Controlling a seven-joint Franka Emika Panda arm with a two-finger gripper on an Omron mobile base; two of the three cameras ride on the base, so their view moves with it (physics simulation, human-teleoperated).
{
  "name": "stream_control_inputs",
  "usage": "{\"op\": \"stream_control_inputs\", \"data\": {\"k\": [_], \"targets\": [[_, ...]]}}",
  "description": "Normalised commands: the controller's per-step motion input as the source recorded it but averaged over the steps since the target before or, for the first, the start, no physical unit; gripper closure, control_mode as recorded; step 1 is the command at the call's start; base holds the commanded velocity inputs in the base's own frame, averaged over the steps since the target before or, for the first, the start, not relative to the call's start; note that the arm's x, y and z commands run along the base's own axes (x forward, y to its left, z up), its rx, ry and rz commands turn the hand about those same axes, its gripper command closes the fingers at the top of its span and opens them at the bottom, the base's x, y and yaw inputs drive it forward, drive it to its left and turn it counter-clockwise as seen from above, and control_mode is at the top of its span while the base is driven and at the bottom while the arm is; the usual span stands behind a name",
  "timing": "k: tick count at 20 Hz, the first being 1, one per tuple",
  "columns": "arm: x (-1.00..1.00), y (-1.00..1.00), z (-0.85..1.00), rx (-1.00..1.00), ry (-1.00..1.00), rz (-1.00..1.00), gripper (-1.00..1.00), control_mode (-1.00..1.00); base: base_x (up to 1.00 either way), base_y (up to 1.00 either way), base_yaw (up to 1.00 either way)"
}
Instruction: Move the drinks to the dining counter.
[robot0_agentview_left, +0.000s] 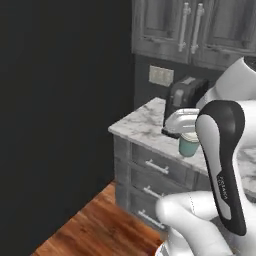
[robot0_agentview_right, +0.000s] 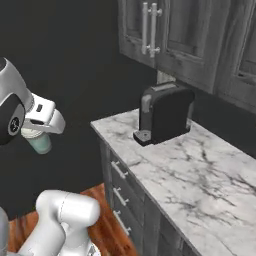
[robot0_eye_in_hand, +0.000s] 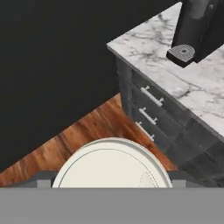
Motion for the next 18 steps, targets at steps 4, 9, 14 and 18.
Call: {"op": "stream_control_inputs", "data": {"k": [4, 9, 14, 18], "targets": [[0.0, 0.0, 0.0, 0.0, 0.0, 0.0, 1.0, 1.0, 0.0, 0.0, 1.0], [0.0, 0.0, 0.0, 0.0, 0.0, 0.0, 1.0, 1.0, 0.0, 0.0, 1.0], [0.0, 0.0, 0.0, 0.0, 0.0, 0.0, 1.0, 1.0, 0.0, 0.0, 1.0], [0.0, 0.0, 0.0, 0.0, 0.0, 0.0, 1.0, 1.0, 0.0, 0.0, 1.0]]}}
